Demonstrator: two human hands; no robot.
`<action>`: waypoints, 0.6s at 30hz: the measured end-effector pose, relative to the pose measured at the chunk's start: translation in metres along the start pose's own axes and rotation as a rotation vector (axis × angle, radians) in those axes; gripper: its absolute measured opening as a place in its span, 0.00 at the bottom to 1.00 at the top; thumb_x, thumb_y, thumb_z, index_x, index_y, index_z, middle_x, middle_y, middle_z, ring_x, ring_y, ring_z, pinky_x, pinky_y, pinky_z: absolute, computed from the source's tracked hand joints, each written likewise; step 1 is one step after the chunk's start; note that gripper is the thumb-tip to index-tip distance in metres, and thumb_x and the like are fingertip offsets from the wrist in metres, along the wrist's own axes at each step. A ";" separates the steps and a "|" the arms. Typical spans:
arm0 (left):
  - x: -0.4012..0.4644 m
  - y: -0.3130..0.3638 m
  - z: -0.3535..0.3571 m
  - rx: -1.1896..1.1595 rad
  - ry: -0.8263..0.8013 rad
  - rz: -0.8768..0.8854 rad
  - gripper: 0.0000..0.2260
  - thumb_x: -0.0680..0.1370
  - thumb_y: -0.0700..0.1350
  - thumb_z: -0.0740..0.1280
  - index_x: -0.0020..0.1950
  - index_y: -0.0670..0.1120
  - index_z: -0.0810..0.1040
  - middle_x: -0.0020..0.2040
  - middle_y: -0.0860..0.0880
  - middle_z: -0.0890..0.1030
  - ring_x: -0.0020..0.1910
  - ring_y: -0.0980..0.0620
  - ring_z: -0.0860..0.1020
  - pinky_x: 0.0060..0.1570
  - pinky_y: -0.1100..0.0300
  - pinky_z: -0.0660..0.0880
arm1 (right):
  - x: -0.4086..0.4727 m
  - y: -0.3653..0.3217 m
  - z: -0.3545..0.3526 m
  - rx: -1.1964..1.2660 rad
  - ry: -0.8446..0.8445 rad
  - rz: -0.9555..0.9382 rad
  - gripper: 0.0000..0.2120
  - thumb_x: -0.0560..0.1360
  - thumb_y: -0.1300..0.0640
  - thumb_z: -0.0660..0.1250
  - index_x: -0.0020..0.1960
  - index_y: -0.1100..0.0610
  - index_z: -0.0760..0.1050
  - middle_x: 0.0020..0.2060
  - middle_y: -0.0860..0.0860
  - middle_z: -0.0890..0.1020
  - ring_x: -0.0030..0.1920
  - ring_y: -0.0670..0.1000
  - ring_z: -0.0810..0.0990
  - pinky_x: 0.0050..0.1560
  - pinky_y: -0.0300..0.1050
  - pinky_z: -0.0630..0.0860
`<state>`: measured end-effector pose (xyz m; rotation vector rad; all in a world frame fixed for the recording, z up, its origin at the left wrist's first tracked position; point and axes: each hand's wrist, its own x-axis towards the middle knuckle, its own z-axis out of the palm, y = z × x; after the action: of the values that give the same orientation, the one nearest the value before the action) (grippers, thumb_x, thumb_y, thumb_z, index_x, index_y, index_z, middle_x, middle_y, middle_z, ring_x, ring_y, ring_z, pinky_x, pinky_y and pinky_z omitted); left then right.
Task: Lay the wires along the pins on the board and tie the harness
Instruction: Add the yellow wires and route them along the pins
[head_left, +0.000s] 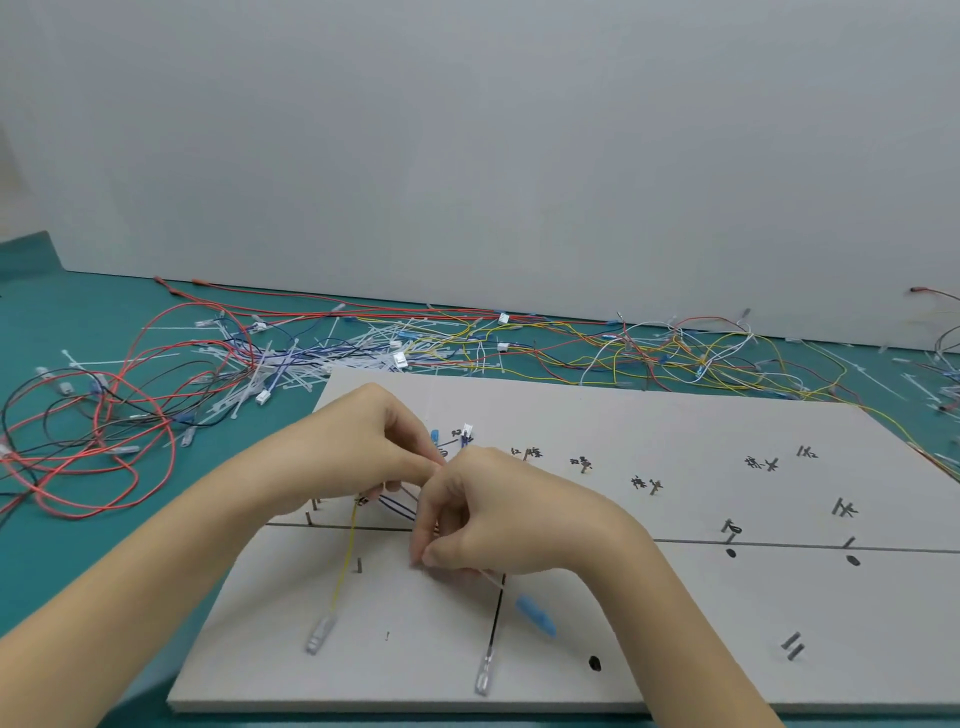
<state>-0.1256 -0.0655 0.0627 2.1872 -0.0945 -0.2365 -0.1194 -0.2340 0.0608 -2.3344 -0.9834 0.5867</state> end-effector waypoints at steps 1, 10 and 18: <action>0.000 0.000 0.000 -0.018 -0.010 -0.005 0.07 0.72 0.38 0.71 0.37 0.47 0.86 0.28 0.49 0.79 0.24 0.58 0.71 0.24 0.66 0.68 | 0.001 -0.001 0.001 -0.002 -0.002 -0.006 0.06 0.71 0.64 0.69 0.43 0.56 0.83 0.29 0.46 0.79 0.25 0.39 0.74 0.32 0.36 0.72; 0.002 -0.005 -0.010 -0.119 -0.208 0.002 0.10 0.67 0.41 0.70 0.46 0.49 0.87 0.47 0.41 0.85 0.42 0.52 0.81 0.50 0.58 0.79 | 0.002 0.001 0.003 0.181 -0.025 0.029 0.05 0.72 0.66 0.66 0.43 0.63 0.81 0.33 0.55 0.83 0.33 0.50 0.80 0.44 0.48 0.81; 0.005 -0.008 -0.005 -0.211 -0.212 -0.014 0.05 0.75 0.39 0.71 0.45 0.47 0.86 0.42 0.45 0.85 0.38 0.55 0.82 0.38 0.64 0.79 | 0.001 -0.008 -0.001 0.447 -0.086 0.172 0.17 0.76 0.62 0.56 0.50 0.73 0.79 0.35 0.58 0.81 0.37 0.56 0.80 0.48 0.50 0.80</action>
<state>-0.1197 -0.0578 0.0581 1.9488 -0.1656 -0.4653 -0.1225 -0.2289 0.0664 -2.0131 -0.6105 0.8822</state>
